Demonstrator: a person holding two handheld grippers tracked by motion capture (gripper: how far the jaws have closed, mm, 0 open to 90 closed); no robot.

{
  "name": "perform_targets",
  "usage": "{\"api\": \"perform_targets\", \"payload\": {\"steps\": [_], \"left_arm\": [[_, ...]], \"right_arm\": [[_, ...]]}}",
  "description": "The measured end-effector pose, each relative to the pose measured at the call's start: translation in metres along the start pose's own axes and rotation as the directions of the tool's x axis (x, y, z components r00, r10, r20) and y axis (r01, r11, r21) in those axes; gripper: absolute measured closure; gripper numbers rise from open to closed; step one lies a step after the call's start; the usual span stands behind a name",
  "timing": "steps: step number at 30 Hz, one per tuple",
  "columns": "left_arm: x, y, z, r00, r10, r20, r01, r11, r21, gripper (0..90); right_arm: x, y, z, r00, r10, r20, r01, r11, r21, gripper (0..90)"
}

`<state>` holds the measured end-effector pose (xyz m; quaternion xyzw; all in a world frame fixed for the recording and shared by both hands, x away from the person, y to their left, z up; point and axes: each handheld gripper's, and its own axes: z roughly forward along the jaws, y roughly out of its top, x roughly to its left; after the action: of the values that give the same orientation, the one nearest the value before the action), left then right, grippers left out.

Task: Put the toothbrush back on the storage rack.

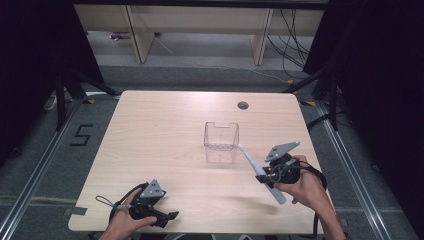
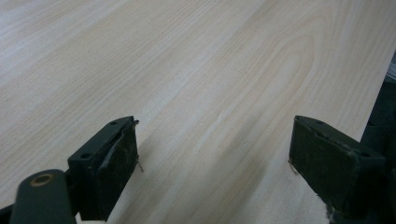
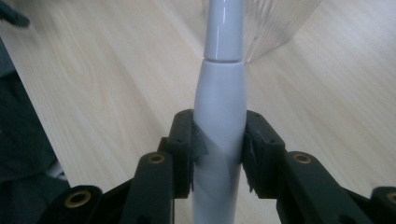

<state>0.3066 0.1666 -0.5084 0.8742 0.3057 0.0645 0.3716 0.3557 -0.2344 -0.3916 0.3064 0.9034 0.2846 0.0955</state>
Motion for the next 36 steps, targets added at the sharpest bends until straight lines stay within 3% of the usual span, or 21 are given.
{"api": "perform_targets", "payload": {"steps": [2, 3, 5, 6, 7, 10, 15, 17, 18, 21, 23, 24, 25, 26, 27, 28, 30, 31, 34, 35, 36], "left_arm": [[0.000, 0.000, 0.000, 1.0000, 0.005, -0.004, -0.005, 1.0000, 0.003, 14.9], [0.000, 0.000, 0.000, 1.0000, 0.005, -0.003, -0.005, 1.0000, 0.003, 14.9], [0.000, 0.000, 0.000, 1.0000, 0.008, 0.002, -0.008, 0.9999, 0.006, 14.9], [0.000, 0.000, 0.000, 1.0000, 0.004, 0.002, -0.004, 1.0000, 0.002, 14.9], [0.000, 0.000, 0.000, 1.0000, 0.004, 0.002, -0.004, 1.0000, 0.002, 14.9], [0.000, 0.000, 0.000, 1.0000, 0.007, -0.007, -0.007, 1.0000, 0.006, 14.9], [0.000, 0.000, 0.000, 1.0000, 0.003, -0.005, -0.003, 1.0000, 0.004, 14.9], [0.000, 0.000, 0.000, 1.0000, 0.003, -0.006, -0.003, 1.0000, 0.003, 14.9], [0.000, 0.000, 0.000, 1.0000, 0.003, -0.004, -0.003, 1.0000, 0.003, 14.9], [0.000, 0.000, 0.000, 1.0000, 0.003, -0.004, -0.003, 1.0000, 0.003, 14.9], [0.000, 0.000, 0.000, 1.0000, 0.003, -0.004, -0.003, 1.0000, 0.002, 14.9], [0.000, 0.000, 0.000, 1.0000, 0.004, -0.006, -0.004, 1.0000, 0.003, 14.9], [0.000, 0.000, 0.000, 1.0000, 0.004, -0.006, -0.004, 1.0000, 0.003, 14.9], [0.000, 0.000, 0.000, 1.0000, 0.002, 0.002, -0.002, 1.0000, 0.002, 14.9], [0.000, 0.000, 0.000, 1.0000, 0.004, -0.001, -0.004, 1.0000, 0.003, 14.9], [0.000, 0.000, 0.000, 1.0000, 0.004, -0.006, -0.003, 1.0000, 0.004, 14.9], [0.000, 0.000, 0.000, 1.0000, 0.003, -0.003, -0.003, 1.0000, 0.004, 14.9], [0.001, 0.000, 0.000, 1.0000, 0.007, -0.005, -0.007, 1.0000, 0.007, 14.9], [0.000, 0.000, 0.000, 1.0000, 0.005, 0.000, -0.004, 1.0000, 0.003, 14.9], [0.000, 0.000, 0.000, 1.0000, 0.005, 0.000, -0.004, 1.0000, 0.003, 14.9], [0.000, 0.000, 0.000, 1.0000, 0.004, -0.004, -0.004, 1.0000, 0.004, 14.9]], "right_arm": [[-0.003, 0.000, -0.004, 1.0000, 0.008, 0.006, -0.008, 1.000, -0.018, 66.8], [-0.007, 0.000, -0.004, 0.9998, -0.018, 0.011, 0.019, 0.999, -0.049, 66.8], [-0.011, 0.000, -0.005, 0.9997, -0.013, 0.019, 0.015, 0.997, -0.077, 66.8], [-0.013, -0.001, -0.004, 0.9999, 0.013, 0.009, -0.012, 0.997, -0.080, 66.8], [-0.015, -0.002, -0.003, 0.9997, 0.012, 0.022, -0.010, 0.993, -0.116, 66.8], [-0.017, -0.003, -0.002, 0.9994, 0.033, 0.009, -0.031, 0.993, -0.112, 66.8], [-0.023, -0.004, 0.001, 0.9991, 0.037, 0.019, -0.034, 0.988, -0.151, 66.7], [-0.022, -0.004, 0.000, 0.9940, 0.106, 0.025, -0.101, 0.983, -0.154, 66.8], [-0.024, -0.003, 0.001, 0.9944, 0.101, 0.032, -0.093, 0.977, -0.194, 66.8], [-0.026, -0.002, 0.000, 0.9950, 0.096, 0.027, -0.088, 0.973, -0.212, 66.8], [-0.031, -0.001, -0.002, 0.9962, 0.081, 0.032, -0.069, 0.961, -0.267, 66.8], [-0.030, 0.000, -0.002, 0.9934, 0.112, 0.025, -0.100, 0.953, -0.287, 66.8], [-0.030, 0.000, -0.002, 0.9934, 0.112, 0.025, -0.100, 0.953, -0.287, 66.8], [-0.031, 0.000, -0.003, 0.9926, 0.120, 0.019, -0.108, 0.945, -0.308, 66.8], [-0.033, 0.000, -0.003, 0.9921, 0.124, 0.022, -0.109, 0.935, -0.336, 66.7], [-0.036, 0.001, -0.003, 0.9919, 0.121, 0.040, -0.096, 0.916, -0.389, 66.8], [-0.037, 0.002, -0.004, 0.9915, 0.122, 0.046, -0.093, 0.912, -0.398, 66.8], [-0.036, 0.002, -0.004, 0.9895, 0.143, 0.024, -0.121, 0.908, -0.402, 66.8], [-0.040, 0.004, -0.003, 0.9910, 0.130, 0.031, -0.104, 0.892, -0.440, 66.8], [-0.040, 0.004, -0.003, 0.9910, 0.130, 0.031, -0.104, 0.892, -0.440, 66.8], [-0.037, 0.004, -0.004, 0.9845, 0.175, 0.008, -0.155, 0.888, -0.433, 66.8]]}}
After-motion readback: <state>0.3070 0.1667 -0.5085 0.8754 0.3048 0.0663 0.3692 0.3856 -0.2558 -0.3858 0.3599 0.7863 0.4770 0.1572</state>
